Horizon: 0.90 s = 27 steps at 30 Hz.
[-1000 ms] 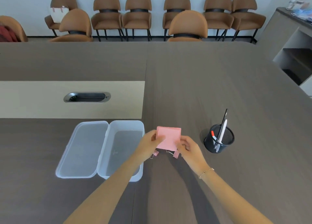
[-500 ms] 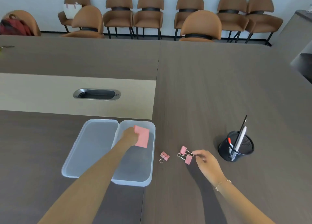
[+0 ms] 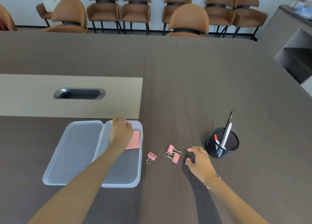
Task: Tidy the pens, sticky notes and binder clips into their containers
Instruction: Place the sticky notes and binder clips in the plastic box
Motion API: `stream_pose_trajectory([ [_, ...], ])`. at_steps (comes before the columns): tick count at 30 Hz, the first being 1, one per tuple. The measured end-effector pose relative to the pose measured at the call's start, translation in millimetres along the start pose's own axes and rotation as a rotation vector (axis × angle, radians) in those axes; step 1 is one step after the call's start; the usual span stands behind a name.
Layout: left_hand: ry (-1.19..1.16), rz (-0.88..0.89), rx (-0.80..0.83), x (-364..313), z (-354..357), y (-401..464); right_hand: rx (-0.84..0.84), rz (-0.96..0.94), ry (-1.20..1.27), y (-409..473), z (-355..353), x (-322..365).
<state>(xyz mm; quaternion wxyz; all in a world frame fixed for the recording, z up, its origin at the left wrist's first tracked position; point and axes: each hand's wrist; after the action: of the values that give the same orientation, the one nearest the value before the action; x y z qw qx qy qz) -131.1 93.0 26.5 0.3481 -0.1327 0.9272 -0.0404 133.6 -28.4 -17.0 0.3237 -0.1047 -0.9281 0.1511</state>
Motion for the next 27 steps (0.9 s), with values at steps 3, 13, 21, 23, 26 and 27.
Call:
stream_pose_trajectory([
  [3, -0.11, 0.389, 0.043, -49, -3, -25, 0.058, 0.08, -0.237, -1, -3, 0],
  [13, 0.763, 0.123, 0.605, -37, 88, -62, -0.061, -0.028, -0.246, -6, 21, -9],
  [21, 0.505, 0.319, 0.687, -42, 89, -50, 0.182, -0.128, -0.079, -6, 21, -5],
  [23, 0.426, 0.437, 0.707, -51, 89, -45, 0.154, -0.161, -0.11, -2, 23, -5],
  [26, 0.536, 0.597, 0.57, -57, 98, -40, 0.106, -0.156, -0.094, 6, 26, -2],
  [27, 0.56, 0.616, 0.504, -55, 102, -38, 0.091, -0.145, -0.077, 9, 27, -1],
])
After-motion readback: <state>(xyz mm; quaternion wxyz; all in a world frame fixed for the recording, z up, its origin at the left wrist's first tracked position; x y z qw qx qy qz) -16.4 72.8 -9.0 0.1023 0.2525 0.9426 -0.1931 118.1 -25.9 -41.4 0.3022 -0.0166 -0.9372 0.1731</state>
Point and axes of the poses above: each hand's wrist, its own y-axis towards the middle knuckle, its own z-axis out of the palm, x = y × z, and after that the axes turned 6 degrees about x, right-handed
